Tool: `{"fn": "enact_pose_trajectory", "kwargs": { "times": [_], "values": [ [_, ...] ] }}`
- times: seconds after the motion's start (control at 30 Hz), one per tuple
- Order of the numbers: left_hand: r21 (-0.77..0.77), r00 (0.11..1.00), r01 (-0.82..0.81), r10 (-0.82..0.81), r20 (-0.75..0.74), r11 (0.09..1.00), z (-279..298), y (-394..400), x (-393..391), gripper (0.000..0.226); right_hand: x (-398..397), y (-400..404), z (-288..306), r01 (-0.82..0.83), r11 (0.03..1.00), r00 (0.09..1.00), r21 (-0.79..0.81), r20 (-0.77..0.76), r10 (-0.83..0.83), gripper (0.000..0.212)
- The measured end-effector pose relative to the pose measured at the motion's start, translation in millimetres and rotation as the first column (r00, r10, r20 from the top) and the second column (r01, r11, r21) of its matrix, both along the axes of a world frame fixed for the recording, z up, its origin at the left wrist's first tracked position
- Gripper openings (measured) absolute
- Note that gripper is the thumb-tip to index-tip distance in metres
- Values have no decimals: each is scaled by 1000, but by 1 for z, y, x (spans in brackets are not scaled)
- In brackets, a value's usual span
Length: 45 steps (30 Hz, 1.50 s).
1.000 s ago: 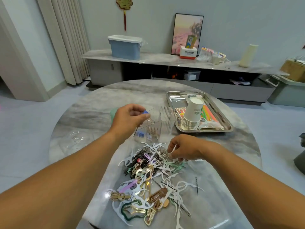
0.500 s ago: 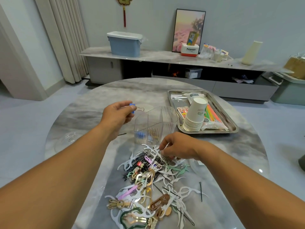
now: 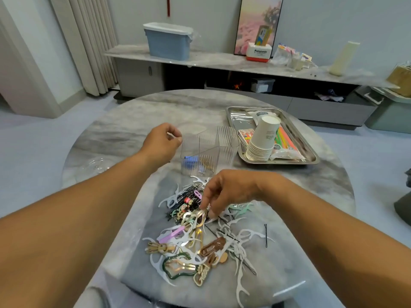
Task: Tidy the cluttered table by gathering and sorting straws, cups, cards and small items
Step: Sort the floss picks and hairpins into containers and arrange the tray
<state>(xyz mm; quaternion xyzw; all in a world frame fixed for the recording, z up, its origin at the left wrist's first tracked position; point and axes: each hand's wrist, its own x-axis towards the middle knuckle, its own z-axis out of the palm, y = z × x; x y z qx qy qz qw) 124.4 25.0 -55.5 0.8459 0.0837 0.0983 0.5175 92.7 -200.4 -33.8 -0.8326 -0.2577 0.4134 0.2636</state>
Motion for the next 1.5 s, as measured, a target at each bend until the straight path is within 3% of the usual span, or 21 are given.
{"fn": "enact_pose_trajectory", "kwargs": {
  "times": [0.13,0.23,0.37,0.5,0.67,0.87,0.97,1.07,1.37,1.5],
  "values": [
    [187,979,159,-129,-160,969,3,0,-18,14,-22,21,-1,-168,955,983,-246,33,181,27],
    [271,895,339,-221,-387,901,9,-5,-29,13,-37,25,-7,-215,898,963,-383,69,260,35],
    [219,757,481,-276,-593,849,10,-17,-46,11,-46,22,-16,-202,902,953,-382,134,271,33],
    [258,702,545,-266,-660,798,8,-23,-64,22,-47,17,-17,-140,942,964,-304,175,199,24],
    [297,755,471,-205,-623,831,-6,-26,-93,29,-41,4,-15,1,985,964,-172,260,44,25],
    [257,903,276,-158,-400,926,-38,-32,-122,28,-35,-14,-11,219,976,893,20,399,-208,29],
    [209,923,246,-163,-348,947,-44,-36,-128,26,-37,-8,-16,139,989,902,-50,419,-106,40],
    [197,938,197,-127,-322,960,-44,-37,-132,29,-43,8,-23,92,989,890,-117,455,-29,37],
    [17,959,43,-36,-280,999,-48,-36,-130,29,-44,26,-31,224,951,849,-212,521,-84,22],
    [61,946,113,-89,-312,992,-37,-23,-127,31,-39,16,-29,328,928,805,-175,566,-178,20]
  ]
}}
